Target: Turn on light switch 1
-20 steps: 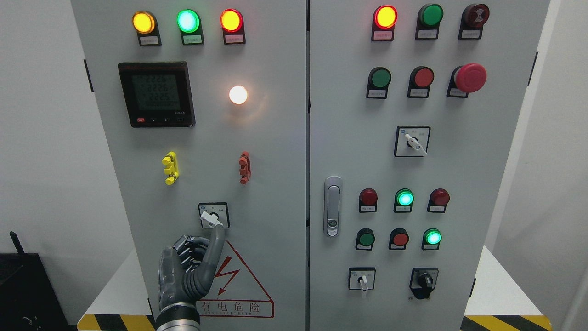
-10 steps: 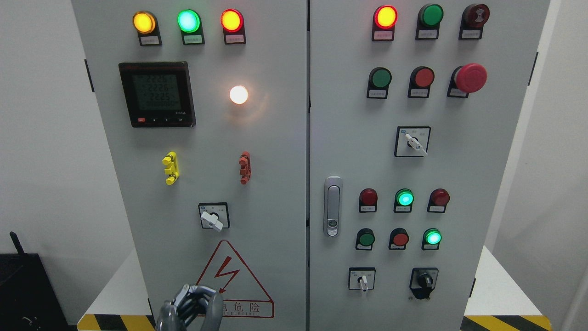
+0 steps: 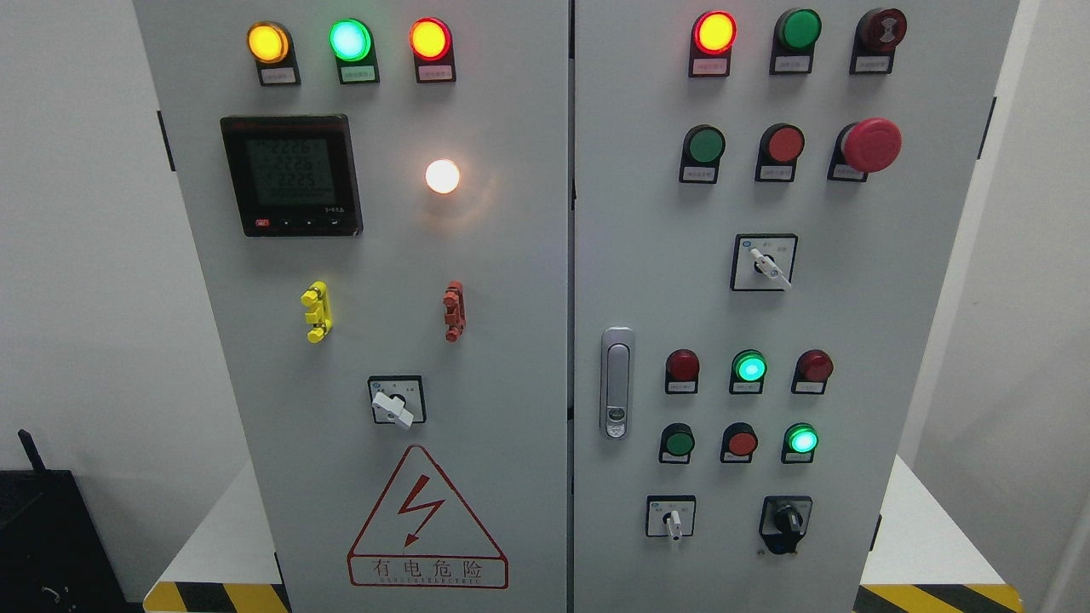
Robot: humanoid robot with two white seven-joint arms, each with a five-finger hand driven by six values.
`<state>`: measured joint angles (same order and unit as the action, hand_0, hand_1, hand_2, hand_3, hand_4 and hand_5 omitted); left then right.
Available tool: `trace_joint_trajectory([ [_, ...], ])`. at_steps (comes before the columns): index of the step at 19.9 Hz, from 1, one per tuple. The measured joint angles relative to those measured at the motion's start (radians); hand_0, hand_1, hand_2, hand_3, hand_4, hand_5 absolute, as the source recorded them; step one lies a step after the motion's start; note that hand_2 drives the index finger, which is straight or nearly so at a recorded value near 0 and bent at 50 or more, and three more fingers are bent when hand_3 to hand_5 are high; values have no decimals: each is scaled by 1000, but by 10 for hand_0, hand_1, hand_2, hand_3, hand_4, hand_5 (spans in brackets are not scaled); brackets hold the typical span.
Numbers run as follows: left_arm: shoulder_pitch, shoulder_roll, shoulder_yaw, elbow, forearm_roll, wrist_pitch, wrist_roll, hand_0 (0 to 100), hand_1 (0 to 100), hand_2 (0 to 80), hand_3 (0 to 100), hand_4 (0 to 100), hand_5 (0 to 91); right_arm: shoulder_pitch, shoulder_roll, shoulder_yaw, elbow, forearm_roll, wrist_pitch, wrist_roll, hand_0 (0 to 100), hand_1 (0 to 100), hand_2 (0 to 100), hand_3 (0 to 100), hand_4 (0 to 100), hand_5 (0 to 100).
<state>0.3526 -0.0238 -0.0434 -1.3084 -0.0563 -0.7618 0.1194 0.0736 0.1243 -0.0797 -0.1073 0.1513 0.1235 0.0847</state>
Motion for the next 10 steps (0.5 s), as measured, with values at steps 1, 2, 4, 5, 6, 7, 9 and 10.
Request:
trace_joint_trajectory([
  [1,6,2,4,79,10,-2,-14,0,26,22,268,360,0,0,0,0,0,0,0,0,303,0,0,0,0,0],
  [2,8,4,7,150,18,-4,-25,0,42,19,271,356,0,0,0,0,0,0,0,0,303,0,0,0,0,0],
  [4,-5,7,13,311,29,-8,-40,0,64,18,279,352,0,0,0,0,0,0,0,0,303,0,0,0,0,0],
  [5,-21,9,16,395,34,-9,-46,0,74,18,280,343,0,0,0,0,0,0,0,0,303,0,0,0,0,0],
  [6,-37,10,18,477,37,-9,-50,0,75,18,277,335,0,0,0,0,0,0,0,0,303,0,0,0,0,0],
  [7,-60,11,20,564,40,-12,-54,0,78,17,269,324,0,0,0,0,0,0,0,0,303,0,0,0,0,0],
  [9,-102,14,22,718,45,29,-74,0,83,0,236,295,0,0,0,0,0,0,0,0,303,0,0,0,0,0],
  [10,-119,14,19,782,47,67,-83,0,86,0,205,259,0,0,0,0,0,0,0,0,303,0,0,0,0,0],
])
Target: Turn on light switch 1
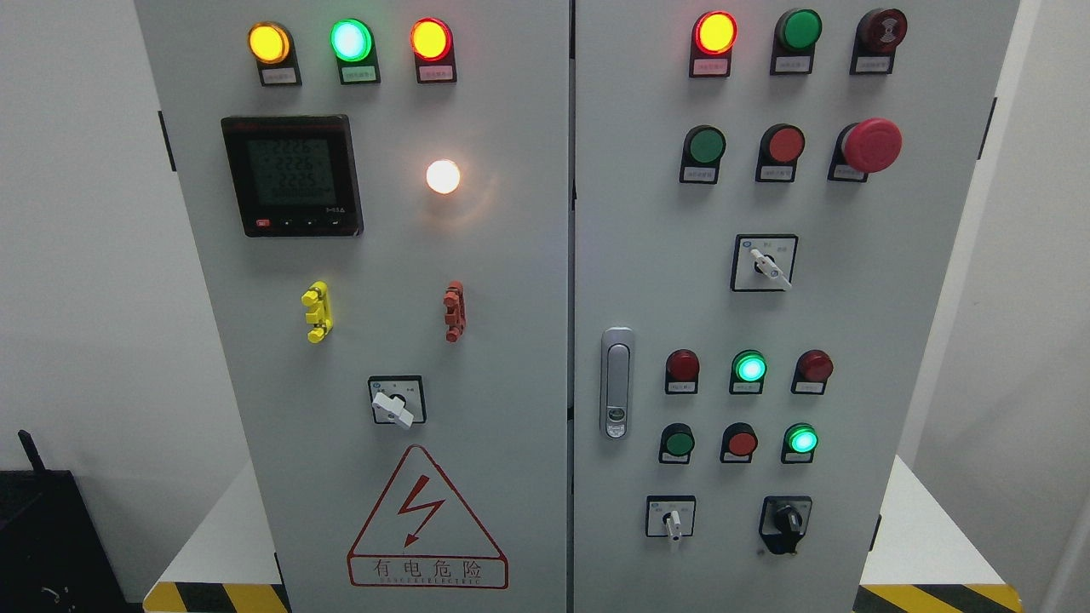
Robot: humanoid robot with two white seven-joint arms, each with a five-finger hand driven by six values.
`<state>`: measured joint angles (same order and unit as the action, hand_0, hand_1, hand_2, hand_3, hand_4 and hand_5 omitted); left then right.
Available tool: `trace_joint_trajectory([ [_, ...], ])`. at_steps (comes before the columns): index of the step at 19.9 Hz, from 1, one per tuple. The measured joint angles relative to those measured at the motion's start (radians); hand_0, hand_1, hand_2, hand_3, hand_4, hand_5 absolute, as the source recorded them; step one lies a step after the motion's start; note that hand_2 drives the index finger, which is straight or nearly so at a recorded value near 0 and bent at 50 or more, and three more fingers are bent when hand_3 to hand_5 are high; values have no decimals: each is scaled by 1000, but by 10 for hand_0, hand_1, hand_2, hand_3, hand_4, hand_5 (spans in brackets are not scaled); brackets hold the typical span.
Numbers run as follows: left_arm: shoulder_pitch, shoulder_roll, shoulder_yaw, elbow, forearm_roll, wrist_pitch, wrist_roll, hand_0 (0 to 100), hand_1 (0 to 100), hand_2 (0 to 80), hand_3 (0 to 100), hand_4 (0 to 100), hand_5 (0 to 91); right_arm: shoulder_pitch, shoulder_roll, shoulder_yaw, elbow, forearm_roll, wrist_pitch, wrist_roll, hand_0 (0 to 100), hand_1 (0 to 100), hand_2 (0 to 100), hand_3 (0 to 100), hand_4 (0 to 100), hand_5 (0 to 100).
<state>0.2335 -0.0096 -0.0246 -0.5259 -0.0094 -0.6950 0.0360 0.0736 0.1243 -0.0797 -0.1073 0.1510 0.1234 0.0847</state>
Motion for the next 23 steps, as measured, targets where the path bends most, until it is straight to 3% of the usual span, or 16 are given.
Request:
trace_joint_trajectory([
  [2,-28,2,-14,124,3,93,-13,0,85,0,135,220,0,0,0,0,0,0,0,0,303,0,0,0,0,0],
  [3,-39,2,-22,177,4,146,-16,0,83,0,41,140,0,0,0,0,0,0,0,0,303,0,0,0,0,0],
  [6,-61,3,-46,305,6,314,-38,0,74,0,0,23,0,0,0,0,0,0,0,0,303,0,0,0,0,0],
  [9,-75,-10,-66,407,4,413,-51,0,37,0,0,0,0,0,0,0,0,0,0,0,303,0,0,0,0,0],
  [15,-89,-37,-94,512,-18,467,-57,0,0,0,0,0,0,0,0,0,0,0,0,0,303,0,0,0,0,0],
  [23,-97,-55,-107,546,17,485,-59,0,0,0,0,0,0,0,0,0,0,0,0,0,303,0,0,0,0,0],
])
